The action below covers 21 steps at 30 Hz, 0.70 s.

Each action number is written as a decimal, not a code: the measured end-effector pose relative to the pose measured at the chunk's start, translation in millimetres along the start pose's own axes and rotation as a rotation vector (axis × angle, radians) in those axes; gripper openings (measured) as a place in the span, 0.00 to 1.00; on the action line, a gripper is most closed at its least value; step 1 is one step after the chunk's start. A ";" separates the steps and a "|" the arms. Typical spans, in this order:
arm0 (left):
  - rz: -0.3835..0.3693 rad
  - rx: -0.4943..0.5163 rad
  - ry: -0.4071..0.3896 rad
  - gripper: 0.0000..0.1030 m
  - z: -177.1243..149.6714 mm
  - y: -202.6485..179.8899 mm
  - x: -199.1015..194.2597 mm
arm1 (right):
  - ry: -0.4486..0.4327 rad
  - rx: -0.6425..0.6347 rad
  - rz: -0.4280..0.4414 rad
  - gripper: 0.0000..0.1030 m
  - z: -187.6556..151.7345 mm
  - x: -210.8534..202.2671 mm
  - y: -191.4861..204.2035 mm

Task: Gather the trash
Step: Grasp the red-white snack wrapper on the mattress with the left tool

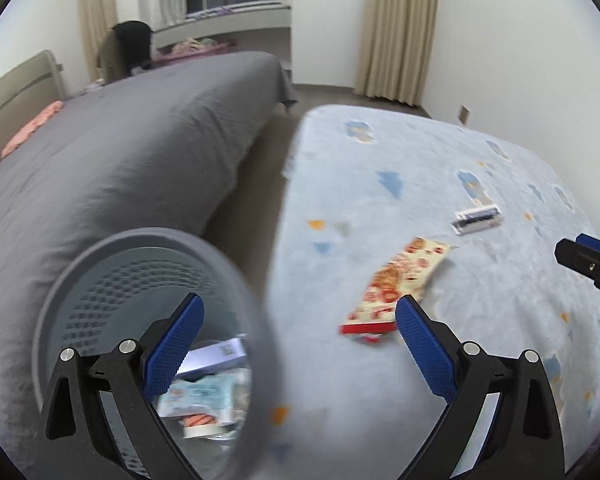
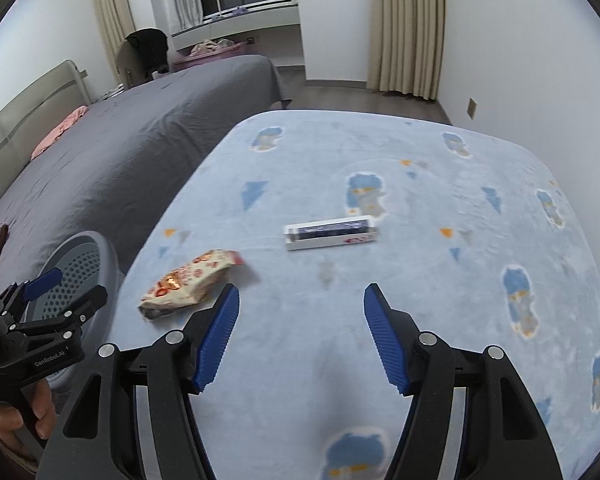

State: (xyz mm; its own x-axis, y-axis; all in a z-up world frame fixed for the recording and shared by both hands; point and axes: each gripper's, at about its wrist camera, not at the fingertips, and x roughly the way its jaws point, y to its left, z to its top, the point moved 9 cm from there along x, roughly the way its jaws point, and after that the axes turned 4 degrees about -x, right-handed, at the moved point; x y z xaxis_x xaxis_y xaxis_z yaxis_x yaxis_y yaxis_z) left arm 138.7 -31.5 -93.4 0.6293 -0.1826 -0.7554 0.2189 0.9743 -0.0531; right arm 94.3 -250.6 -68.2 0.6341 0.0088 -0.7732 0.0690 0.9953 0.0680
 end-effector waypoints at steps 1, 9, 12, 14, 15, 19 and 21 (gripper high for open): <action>-0.013 0.006 0.012 0.92 -0.5 -7.2 5.2 | 0.002 0.015 0.003 0.60 0.3 0.9 -5.9; -0.059 0.036 0.101 0.92 -8.5 -39.2 42.6 | 0.005 0.060 0.033 0.61 1.9 9.4 -23.6; -0.069 0.032 0.127 0.92 -10.6 -44.5 53.1 | 0.010 0.074 0.045 0.60 1.7 11.6 -25.2; -0.074 0.029 0.135 0.92 -10.7 -47.8 58.3 | 0.009 0.079 0.054 0.60 2.5 12.4 -24.7; -0.075 0.031 0.143 0.92 -11.4 -50.4 62.3 | 0.007 0.078 0.055 0.61 2.9 12.4 -24.1; -0.070 0.046 0.156 0.92 -13.0 -58.1 73.2 | -0.003 0.075 0.055 0.61 3.0 11.7 -23.6; -0.071 0.052 0.163 0.92 -14.0 -61.8 78.2 | -0.003 0.076 0.056 0.60 2.9 11.5 -23.7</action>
State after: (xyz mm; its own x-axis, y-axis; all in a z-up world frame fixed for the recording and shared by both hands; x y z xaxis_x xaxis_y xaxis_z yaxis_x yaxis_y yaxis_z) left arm 164.0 -104.1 -158.4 0.4828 -0.2226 -0.8469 0.2992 0.9509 -0.0794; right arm 102.2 -274.4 -76.9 0.6409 0.0635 -0.7650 0.0921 0.9830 0.1588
